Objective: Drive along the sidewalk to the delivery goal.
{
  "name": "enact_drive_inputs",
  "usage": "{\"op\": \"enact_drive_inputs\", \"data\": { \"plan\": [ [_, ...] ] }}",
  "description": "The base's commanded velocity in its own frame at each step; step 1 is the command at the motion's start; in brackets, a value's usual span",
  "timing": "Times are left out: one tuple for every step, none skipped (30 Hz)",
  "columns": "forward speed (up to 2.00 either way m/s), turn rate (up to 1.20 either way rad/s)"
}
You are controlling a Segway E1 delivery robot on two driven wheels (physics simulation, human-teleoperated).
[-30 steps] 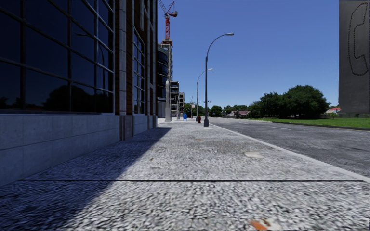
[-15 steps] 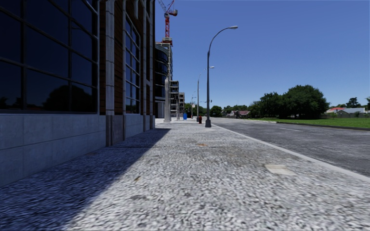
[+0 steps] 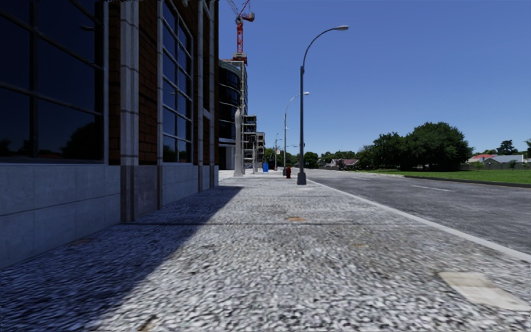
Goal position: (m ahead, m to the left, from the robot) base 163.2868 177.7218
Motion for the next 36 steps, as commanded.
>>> {"op": "enact_drive_inputs", "data": {
  "plan": [
    [2.0, 0.0],
    [2.0, 0.0],
    [2.0, 0.0],
    [2.0, 0.0],
    [2.0, 0.0],
    [2.0, 0.0],
    [2.0, 0.0],
    [2.0, 0.0],
    [2.0, 0.0],
    [2.0, 0.0],
    [2.0, 0.0],
    [2.0, 0.0],
    [2.0, 0.0],
    [2.0, 0.0],
    [2.0, 0.0],
    [2.0, 0.0],
    [2.0, 0.0],
    [2.0, 0.0],
    [2.0, 0.0],
    [2.0, 0.0],
    [2.0, 0.0],
    [2.0, 0.0],
    [2.0, 0.0],
    [2.0, 0.0],
    [2.0, 0.0],
    [2.0, 0.0],
    [2.0, 0.0],
    [2.0, 0.0],
    [2.0, 0.0],
    [2.0, 0.0],
    [2.0, 0.0],
    [2.0, 0.0],
    [2.0, 0.0],
    [2.0, 0.0],
    [2.0, 0.0],
    [2.0, 0.0]
  ]
}}
